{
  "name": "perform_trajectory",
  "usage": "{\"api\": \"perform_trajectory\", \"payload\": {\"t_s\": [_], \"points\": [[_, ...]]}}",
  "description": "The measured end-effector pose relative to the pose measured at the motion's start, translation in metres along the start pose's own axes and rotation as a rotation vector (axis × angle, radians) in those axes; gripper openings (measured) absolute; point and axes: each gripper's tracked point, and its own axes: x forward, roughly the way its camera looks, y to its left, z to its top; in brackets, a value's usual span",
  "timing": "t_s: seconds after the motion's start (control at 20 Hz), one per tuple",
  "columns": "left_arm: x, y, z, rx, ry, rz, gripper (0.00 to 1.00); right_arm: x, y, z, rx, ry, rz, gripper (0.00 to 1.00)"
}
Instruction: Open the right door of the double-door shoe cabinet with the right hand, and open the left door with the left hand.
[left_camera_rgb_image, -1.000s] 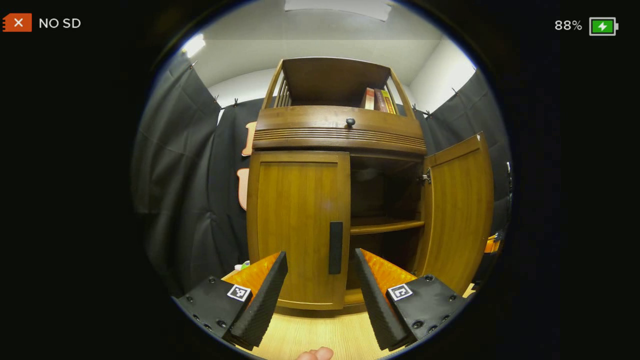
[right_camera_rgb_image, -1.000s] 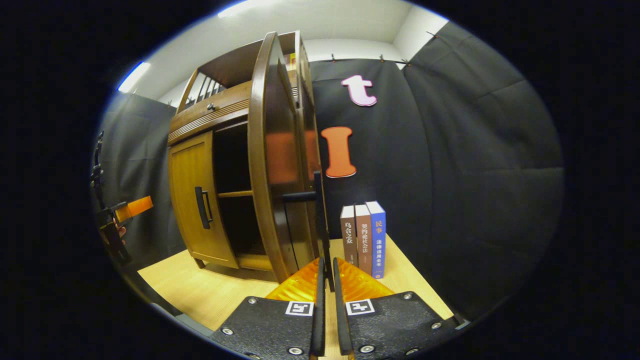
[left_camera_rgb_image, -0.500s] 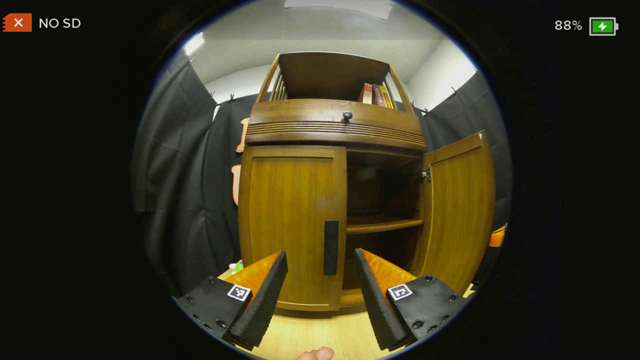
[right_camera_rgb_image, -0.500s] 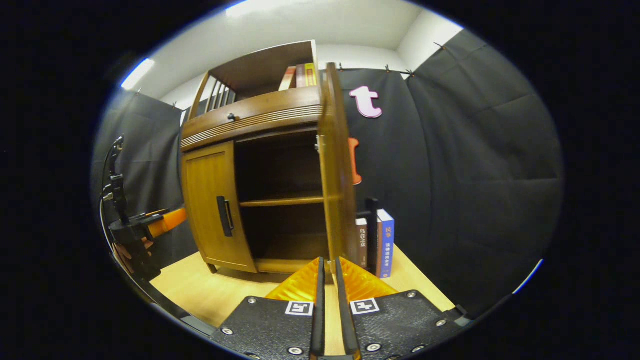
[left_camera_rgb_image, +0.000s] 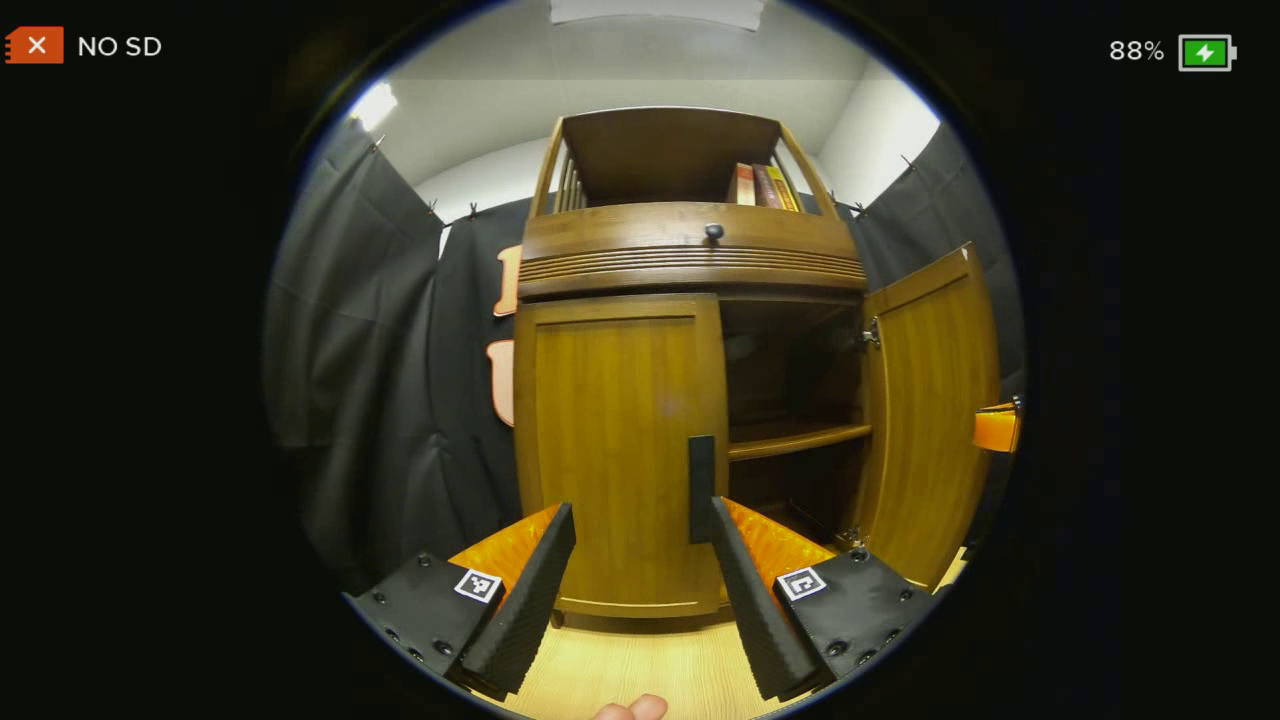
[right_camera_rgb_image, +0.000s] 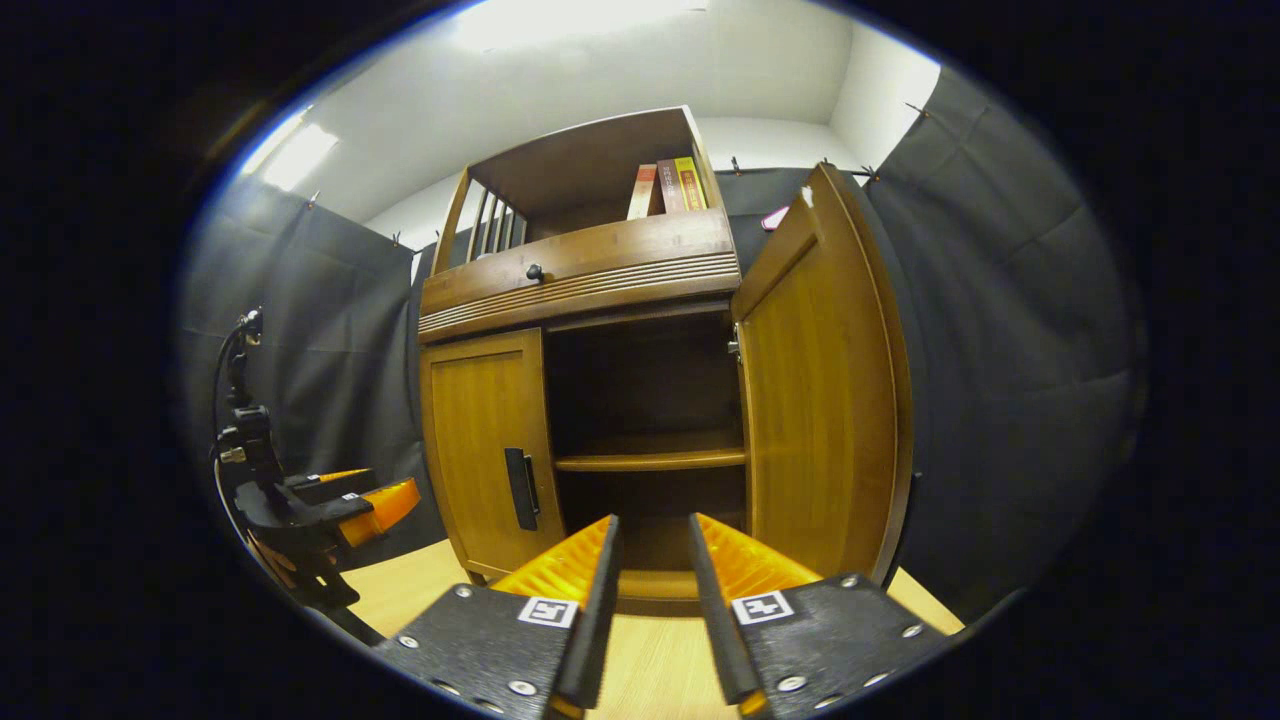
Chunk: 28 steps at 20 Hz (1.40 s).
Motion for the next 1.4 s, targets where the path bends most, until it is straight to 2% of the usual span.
{"api": "perform_trajectory", "payload": {"t_s": [0.1, 0.3, 0.45, 0.5, 0.7, 0.85, 1.0, 1.1, 1.15, 1.2, 1.4], "points": [[0.005, -0.001, -0.006, -0.029, 0.023, -0.007, 0.81, 0.004, 0.002, -0.008, -0.025, 0.028, -0.006, 0.54], [0.030, -0.018, -0.005, -0.086, 0.035, -0.072, 0.81, -0.004, 0.005, -0.021, -0.005, 0.059, -0.007, 0.99], [0.067, -0.043, -0.010, -0.101, 0.043, -0.136, 0.82, -0.013, 0.004, -0.027, -0.012, 0.076, -0.014, 1.00], [0.079, -0.048, -0.011, -0.101, 0.043, -0.148, 0.81, -0.015, 0.004, -0.025, -0.013, 0.075, -0.018, 0.91], [0.127, -0.063, -0.022, -0.055, 0.052, -0.135, 0.81, -0.031, 0.001, -0.024, -0.026, 0.084, -0.038, 0.91], [0.155, -0.073, -0.038, -0.080, 0.080, -0.156, 0.80, -0.045, -0.002, -0.026, -0.027, 0.099, -0.058, 0.91], [0.179, -0.068, -0.052, -0.059, 0.088, -0.117, 0.80, -0.051, -0.002, -0.028, 0.007, 0.104, -0.069, 0.92], [0.192, -0.060, -0.059, -0.056, 0.103, -0.090, 0.80, -0.050, 0.002, -0.026, 0.018, 0.100, -0.075, 0.91], [0.189, -0.067, -0.062, -0.078, 0.114, -0.118, 0.80, -0.049, 0.005, -0.021, 0.019, 0.086, -0.080, 0.91], [0.189, -0.066, -0.059, -0.089, 0.111, -0.114, 0.80, -0.048, 0.007, -0.018, 0.025, 0.073, -0.086, 0.91], [0.192, -0.062, -0.057, -0.053, 0.106, -0.116, 0.83, -0.042, 0.015, -0.016, 0.061, 0.079, -0.144, 0.91]]}}
